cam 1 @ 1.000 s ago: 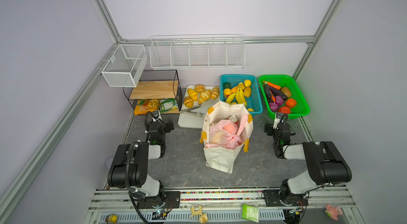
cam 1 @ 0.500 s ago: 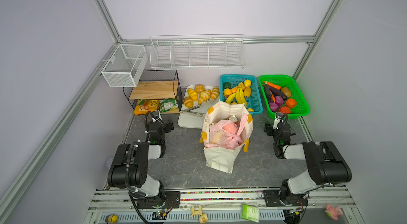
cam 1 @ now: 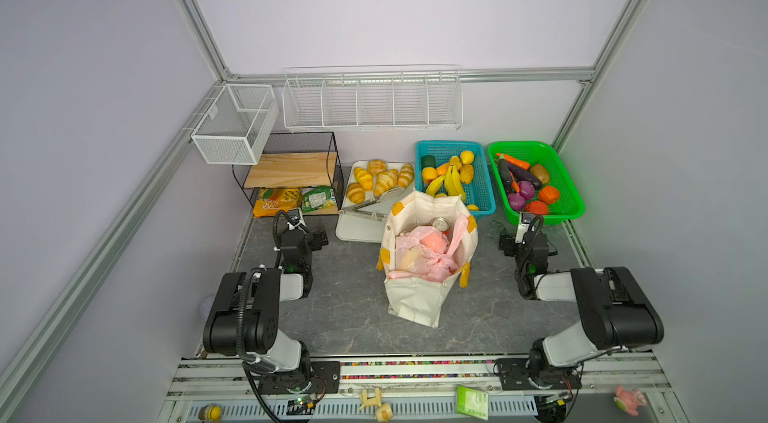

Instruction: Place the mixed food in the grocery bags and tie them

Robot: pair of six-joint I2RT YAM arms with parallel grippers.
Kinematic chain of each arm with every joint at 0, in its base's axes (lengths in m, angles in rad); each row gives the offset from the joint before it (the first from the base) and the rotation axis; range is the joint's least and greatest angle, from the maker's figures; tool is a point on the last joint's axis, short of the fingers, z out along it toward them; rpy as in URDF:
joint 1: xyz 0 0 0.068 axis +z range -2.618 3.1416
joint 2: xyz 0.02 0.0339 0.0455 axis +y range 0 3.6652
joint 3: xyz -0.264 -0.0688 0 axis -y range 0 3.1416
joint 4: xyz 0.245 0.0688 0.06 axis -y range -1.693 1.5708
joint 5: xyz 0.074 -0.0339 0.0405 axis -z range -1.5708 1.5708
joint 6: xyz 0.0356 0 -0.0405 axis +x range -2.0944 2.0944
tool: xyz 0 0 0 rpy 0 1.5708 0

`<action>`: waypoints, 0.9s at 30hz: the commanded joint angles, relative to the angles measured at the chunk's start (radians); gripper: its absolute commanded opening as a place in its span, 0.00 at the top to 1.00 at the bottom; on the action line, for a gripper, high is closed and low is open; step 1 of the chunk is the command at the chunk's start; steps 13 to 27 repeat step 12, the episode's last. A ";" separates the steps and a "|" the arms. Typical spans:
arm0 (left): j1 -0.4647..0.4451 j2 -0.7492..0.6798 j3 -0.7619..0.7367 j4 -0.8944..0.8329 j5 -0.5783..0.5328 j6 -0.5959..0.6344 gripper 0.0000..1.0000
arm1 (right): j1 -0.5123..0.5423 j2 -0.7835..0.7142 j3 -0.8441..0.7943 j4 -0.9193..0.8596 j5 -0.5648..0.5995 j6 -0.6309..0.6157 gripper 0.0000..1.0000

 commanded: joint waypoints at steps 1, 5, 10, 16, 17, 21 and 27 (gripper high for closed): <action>0.003 0.008 0.004 0.026 0.011 0.013 0.01 | -0.006 -0.005 0.008 0.035 -0.009 0.004 0.11; 0.003 0.008 0.004 0.025 0.011 0.014 0.01 | -0.005 -0.005 0.009 0.031 -0.009 0.003 0.11; 0.003 0.007 0.003 0.025 0.011 0.014 0.01 | -0.005 -0.005 0.010 0.032 -0.009 0.005 0.11; 0.003 0.008 0.003 0.025 0.011 0.013 0.01 | -0.005 -0.006 0.009 0.034 -0.009 0.005 0.11; 0.003 0.008 0.003 0.025 0.011 0.013 0.01 | -0.005 -0.006 0.009 0.034 -0.009 0.005 0.11; 0.003 0.008 0.003 0.025 0.011 0.013 0.01 | -0.005 -0.006 0.009 0.034 -0.009 0.005 0.11; 0.003 0.008 0.003 0.025 0.011 0.013 0.01 | -0.005 -0.006 0.009 0.034 -0.009 0.005 0.11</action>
